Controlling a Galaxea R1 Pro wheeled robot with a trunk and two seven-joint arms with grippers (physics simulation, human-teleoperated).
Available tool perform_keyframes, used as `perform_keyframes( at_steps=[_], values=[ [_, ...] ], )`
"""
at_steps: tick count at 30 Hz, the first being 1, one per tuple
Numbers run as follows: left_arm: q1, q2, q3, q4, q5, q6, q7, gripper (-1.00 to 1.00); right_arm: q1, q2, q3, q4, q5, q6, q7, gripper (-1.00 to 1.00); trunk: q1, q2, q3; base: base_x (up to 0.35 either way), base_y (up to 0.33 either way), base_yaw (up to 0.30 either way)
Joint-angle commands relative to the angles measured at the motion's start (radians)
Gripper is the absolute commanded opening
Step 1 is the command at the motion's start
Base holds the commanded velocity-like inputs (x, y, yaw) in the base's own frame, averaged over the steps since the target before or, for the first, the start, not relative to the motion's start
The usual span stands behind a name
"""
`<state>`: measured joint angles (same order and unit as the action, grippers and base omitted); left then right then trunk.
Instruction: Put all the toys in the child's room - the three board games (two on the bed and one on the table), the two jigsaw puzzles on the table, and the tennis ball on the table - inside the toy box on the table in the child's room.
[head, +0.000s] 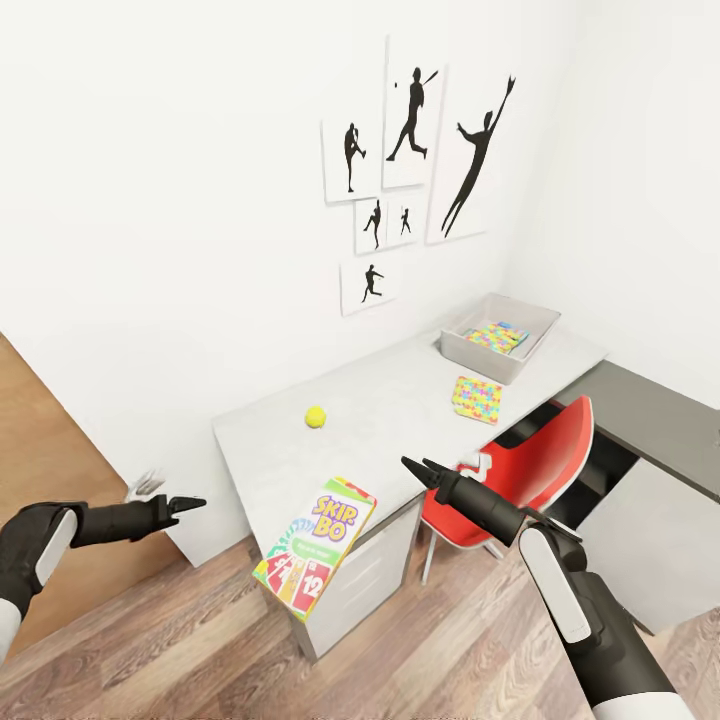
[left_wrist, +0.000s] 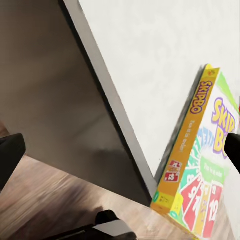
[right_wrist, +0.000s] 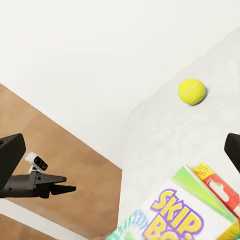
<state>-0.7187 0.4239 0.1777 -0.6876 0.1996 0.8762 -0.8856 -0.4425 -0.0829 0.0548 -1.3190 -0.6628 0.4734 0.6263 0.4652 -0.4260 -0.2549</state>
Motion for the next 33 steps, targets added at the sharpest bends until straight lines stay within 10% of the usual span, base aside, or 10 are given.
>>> perform_keyframes(
  at_steps=[1, 33],
  values=[
    [-0.001, -0.001, 0.001, 0.003, 0.000, 0.004, 0.006, 1.00, -0.001, -0.001, 0.001, 0.000, -0.011, 0.009, -0.002, 1.00, 0.000, -0.002, -0.003, -0.117, 0.000, 0.000],
    [-0.001, -0.024, 0.001, 0.114, 0.000, -0.065, 0.031, 1.00, -0.001, -0.001, -0.001, -0.001, -0.015, 0.010, -0.002, 1.00, 0.000, -0.002, -0.025, -0.007, 0.000, 0.000]
  ],
)
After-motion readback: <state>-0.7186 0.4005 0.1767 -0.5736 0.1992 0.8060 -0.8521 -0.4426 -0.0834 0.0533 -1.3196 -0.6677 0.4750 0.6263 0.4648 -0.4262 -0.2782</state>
